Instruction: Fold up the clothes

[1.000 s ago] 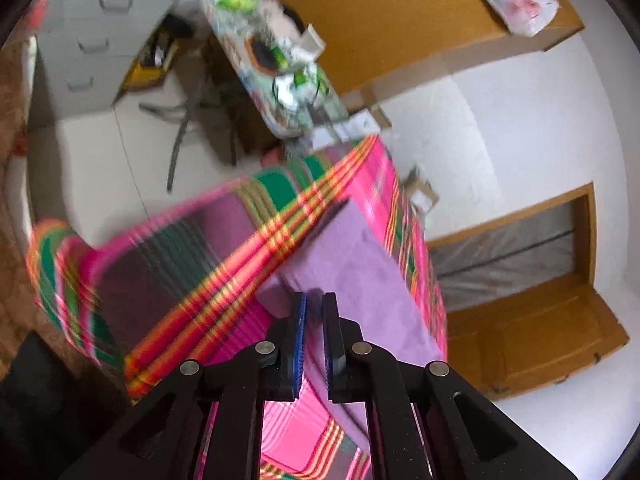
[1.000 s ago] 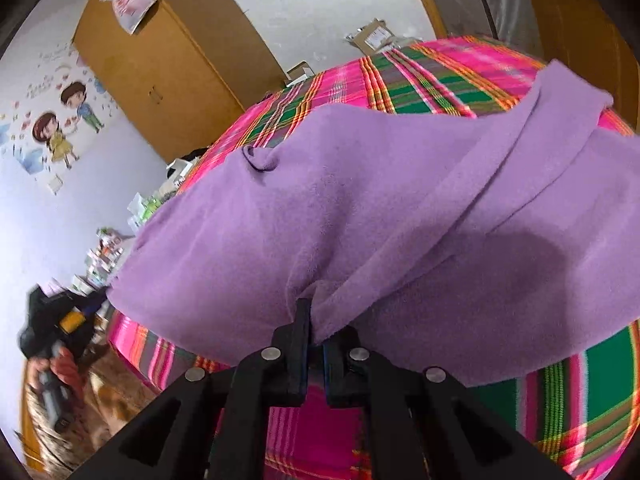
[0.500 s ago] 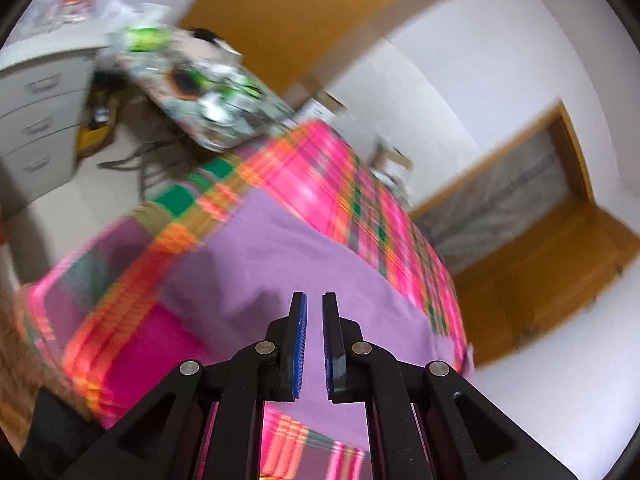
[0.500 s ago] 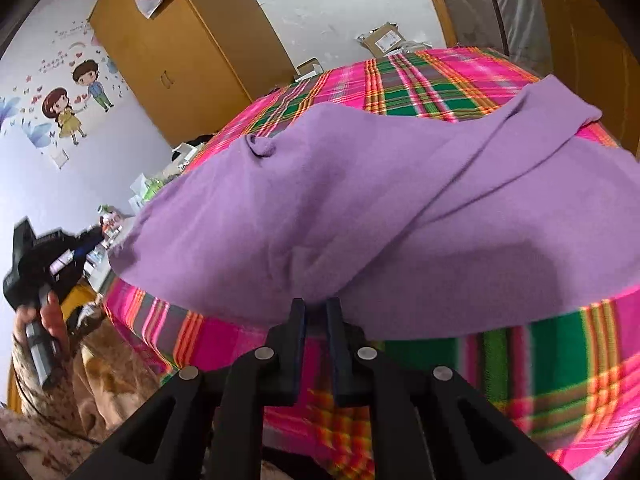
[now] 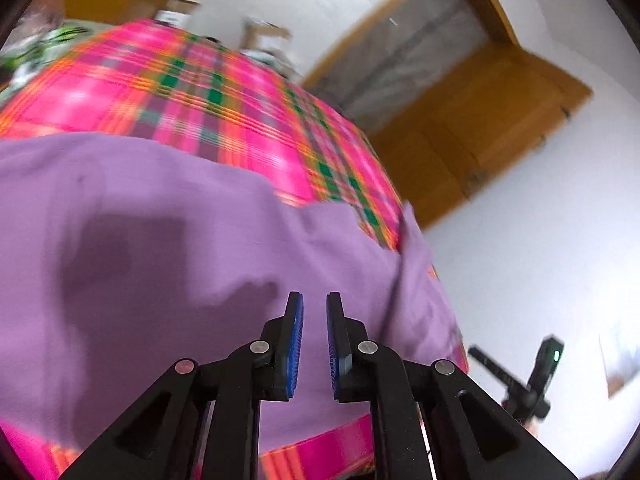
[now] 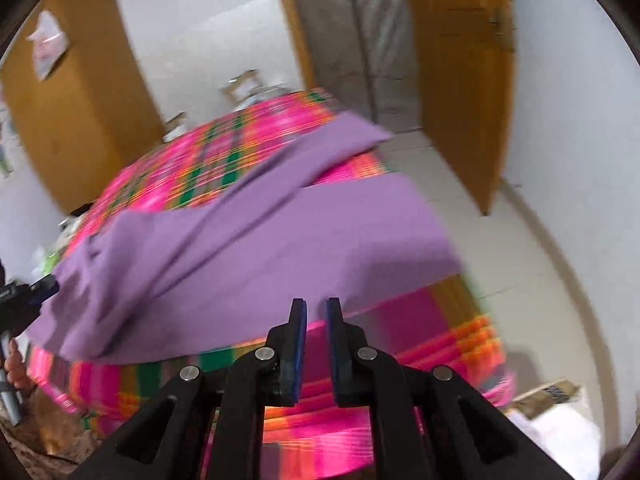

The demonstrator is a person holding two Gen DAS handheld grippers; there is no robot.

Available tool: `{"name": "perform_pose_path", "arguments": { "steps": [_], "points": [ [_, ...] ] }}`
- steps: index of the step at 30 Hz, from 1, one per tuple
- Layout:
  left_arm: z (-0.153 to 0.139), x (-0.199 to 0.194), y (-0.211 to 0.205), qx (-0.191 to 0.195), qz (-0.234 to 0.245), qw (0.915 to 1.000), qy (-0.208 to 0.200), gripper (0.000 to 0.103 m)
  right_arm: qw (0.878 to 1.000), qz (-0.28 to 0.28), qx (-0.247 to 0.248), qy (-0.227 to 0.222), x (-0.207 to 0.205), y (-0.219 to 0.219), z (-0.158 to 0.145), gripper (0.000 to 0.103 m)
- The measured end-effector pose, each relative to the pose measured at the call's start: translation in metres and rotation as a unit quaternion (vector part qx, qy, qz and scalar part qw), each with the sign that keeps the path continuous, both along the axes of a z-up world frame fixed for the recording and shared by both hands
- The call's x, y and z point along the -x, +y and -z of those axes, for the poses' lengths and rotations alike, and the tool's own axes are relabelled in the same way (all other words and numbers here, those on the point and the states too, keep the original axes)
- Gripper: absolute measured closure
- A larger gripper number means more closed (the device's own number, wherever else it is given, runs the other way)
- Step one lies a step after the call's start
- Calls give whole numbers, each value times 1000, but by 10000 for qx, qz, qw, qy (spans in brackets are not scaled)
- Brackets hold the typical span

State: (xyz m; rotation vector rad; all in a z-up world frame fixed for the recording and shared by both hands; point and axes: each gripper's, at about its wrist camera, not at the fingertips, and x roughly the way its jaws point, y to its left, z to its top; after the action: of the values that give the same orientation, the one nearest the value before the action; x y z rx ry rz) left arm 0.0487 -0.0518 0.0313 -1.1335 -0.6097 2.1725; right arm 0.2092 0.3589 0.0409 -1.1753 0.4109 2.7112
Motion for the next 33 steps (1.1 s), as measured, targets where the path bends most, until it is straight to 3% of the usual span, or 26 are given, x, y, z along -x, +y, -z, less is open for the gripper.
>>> {"name": "perform_pose_path", "arguments": {
  "steps": [5, 10, 12, 17, 22, 33],
  "points": [
    [4, 7, 53, 193, 766, 9969, -55, 92, 9993, 345, -88, 65, 9, 28, 4, 94],
    [12, 9, 92, 328, 1282, 9911, -128, 92, 9986, 419, 307, 16, 46, 45, 17, 93],
    [14, 8, 102, 427, 1416, 9889, -121, 86, 9991, 300, 309, 66, 60, 41, 18, 93],
    [16, 3, 115, 621, 1673, 9839, 44, 83, 9985, -13, 510, 203, 106, 24, 14, 92],
    [25, 7, 123, 738, 1836, 9802, -45, 79, 9944, -581, 826, 300, 150, 11, 10, 70],
    [34, 7, 120, 724, 1936, 9783, -159, 79, 9927, -804, 890, 108, 212, 0, 8, 68]
  ]
}}
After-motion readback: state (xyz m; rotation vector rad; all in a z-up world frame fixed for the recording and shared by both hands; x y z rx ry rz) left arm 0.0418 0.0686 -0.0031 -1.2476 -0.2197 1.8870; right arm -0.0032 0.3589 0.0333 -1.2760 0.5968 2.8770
